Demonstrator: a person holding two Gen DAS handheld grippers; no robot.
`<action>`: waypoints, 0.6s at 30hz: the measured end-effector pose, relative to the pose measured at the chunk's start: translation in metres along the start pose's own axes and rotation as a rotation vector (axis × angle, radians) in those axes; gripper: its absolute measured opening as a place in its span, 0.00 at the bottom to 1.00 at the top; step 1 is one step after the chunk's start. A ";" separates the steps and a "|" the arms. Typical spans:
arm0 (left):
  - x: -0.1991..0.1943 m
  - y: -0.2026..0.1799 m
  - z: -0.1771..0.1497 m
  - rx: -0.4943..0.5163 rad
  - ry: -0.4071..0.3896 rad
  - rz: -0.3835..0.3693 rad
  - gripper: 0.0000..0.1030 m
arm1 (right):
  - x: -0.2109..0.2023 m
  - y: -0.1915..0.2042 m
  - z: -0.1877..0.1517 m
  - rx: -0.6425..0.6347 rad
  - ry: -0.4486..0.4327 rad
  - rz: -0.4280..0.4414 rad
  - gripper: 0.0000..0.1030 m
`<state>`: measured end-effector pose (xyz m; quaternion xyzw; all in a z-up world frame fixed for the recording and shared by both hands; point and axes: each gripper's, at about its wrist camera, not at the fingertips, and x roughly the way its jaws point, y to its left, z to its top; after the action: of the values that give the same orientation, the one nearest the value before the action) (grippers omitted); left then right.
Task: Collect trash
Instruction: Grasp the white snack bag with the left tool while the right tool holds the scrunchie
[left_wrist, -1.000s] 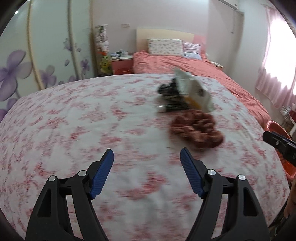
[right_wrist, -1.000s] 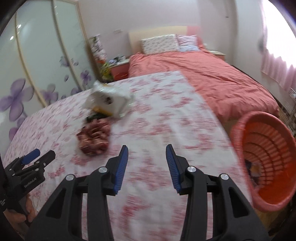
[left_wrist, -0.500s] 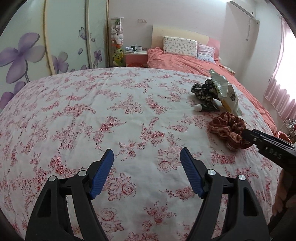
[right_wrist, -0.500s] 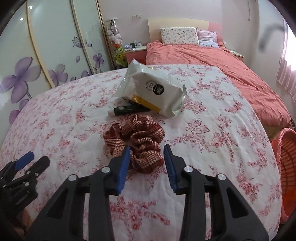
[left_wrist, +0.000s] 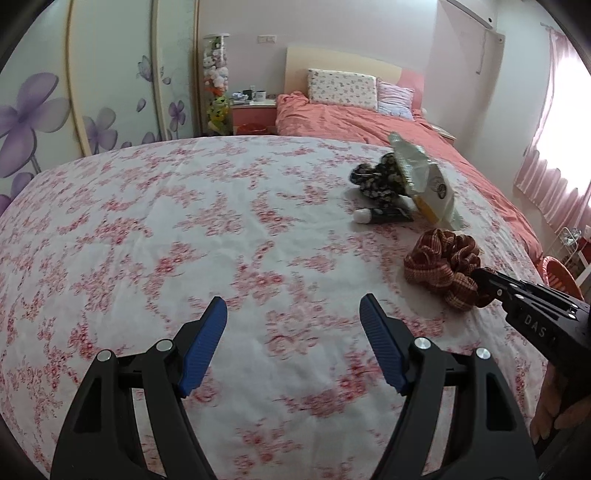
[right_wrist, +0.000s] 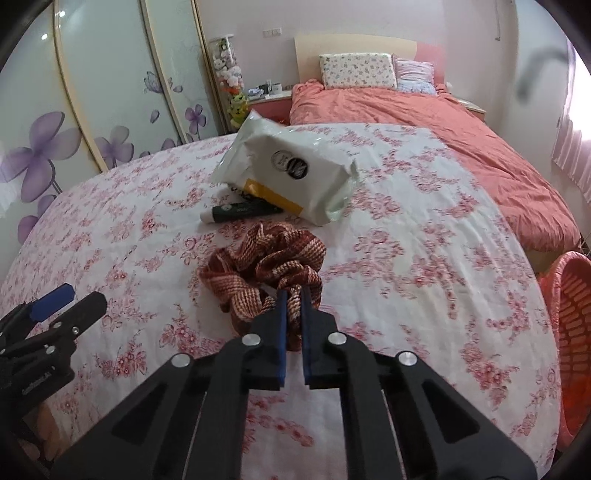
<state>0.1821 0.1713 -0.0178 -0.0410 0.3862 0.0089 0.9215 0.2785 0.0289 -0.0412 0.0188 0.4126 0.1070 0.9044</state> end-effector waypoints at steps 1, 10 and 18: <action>0.000 -0.003 0.000 0.003 0.001 -0.004 0.71 | -0.003 -0.004 -0.001 0.006 -0.007 -0.002 0.07; 0.008 -0.039 0.020 0.014 -0.017 -0.083 0.72 | -0.034 -0.049 -0.010 0.063 -0.066 -0.075 0.06; 0.041 -0.083 0.065 0.005 -0.024 -0.146 0.72 | -0.042 -0.090 -0.021 0.124 -0.057 -0.103 0.07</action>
<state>0.2614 0.0930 0.0037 -0.0666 0.3713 -0.0586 0.9243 0.2520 -0.0688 -0.0349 0.0567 0.3931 0.0342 0.9171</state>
